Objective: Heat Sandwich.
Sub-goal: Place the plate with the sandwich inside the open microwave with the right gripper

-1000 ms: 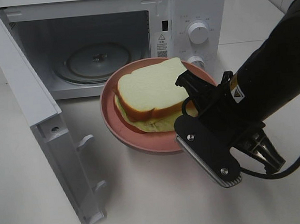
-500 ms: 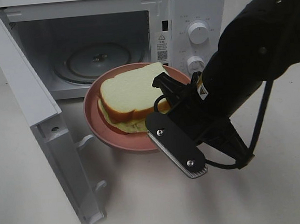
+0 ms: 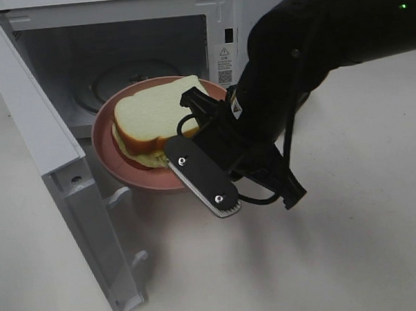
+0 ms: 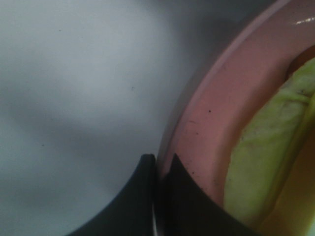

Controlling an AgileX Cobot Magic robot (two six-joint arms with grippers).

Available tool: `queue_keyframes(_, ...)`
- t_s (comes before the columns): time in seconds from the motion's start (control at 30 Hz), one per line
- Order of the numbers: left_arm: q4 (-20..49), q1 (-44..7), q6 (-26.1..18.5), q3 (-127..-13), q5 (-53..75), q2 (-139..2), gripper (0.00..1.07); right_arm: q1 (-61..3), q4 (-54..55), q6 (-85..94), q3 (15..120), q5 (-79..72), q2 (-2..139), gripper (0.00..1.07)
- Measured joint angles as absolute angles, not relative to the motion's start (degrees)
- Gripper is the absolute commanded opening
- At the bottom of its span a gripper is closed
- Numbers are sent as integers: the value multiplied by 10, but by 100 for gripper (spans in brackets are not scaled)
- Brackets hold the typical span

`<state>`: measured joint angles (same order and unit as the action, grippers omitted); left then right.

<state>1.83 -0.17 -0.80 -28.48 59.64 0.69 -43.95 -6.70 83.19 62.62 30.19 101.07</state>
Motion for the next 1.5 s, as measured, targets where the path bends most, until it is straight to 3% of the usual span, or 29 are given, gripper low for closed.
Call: queue_keyframes(1.5, 18, -2, -8, -285, 596, 7, 59, -439, -71, 779, 917, 417, 1200, 0)
